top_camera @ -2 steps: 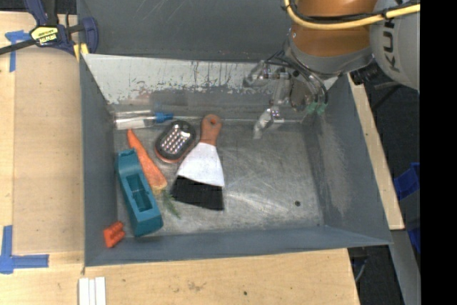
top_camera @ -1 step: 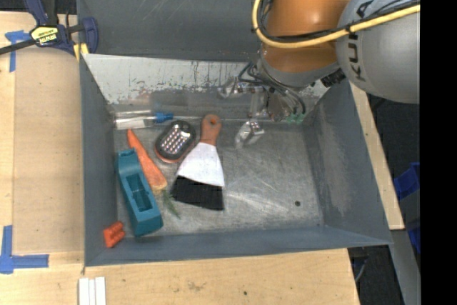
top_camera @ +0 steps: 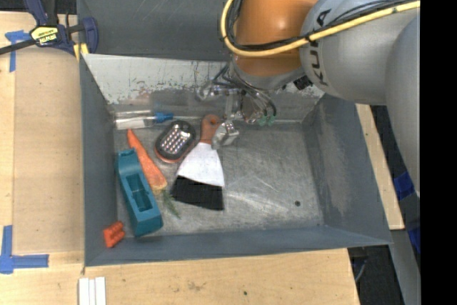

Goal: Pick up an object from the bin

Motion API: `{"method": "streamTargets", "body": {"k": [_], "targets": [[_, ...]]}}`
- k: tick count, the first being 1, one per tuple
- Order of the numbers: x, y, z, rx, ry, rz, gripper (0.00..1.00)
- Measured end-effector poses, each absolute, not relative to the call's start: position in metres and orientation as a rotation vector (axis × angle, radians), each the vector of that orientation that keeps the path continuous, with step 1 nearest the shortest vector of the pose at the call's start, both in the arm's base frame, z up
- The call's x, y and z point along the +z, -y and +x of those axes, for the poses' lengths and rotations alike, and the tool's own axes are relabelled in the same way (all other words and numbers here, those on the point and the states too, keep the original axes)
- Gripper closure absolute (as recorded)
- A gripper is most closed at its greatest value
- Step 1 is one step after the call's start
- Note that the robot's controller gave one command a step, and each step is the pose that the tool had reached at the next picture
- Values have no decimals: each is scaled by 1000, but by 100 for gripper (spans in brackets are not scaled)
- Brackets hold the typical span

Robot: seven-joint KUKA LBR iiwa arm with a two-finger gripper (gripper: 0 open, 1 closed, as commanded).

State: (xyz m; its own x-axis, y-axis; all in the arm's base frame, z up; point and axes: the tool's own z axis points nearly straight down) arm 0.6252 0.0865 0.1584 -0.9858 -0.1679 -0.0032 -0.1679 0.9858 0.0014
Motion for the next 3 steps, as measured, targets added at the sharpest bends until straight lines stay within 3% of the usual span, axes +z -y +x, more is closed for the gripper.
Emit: {"method": "streamTargets", "body": {"k": [1, 2, 3], "targets": [[161, -104, 625, -1, -3040, -770, 0], [93, -117, 633, 2, -3002, -850, 0], [100, -115, 628, 1, -3016, -858, 100]]}}
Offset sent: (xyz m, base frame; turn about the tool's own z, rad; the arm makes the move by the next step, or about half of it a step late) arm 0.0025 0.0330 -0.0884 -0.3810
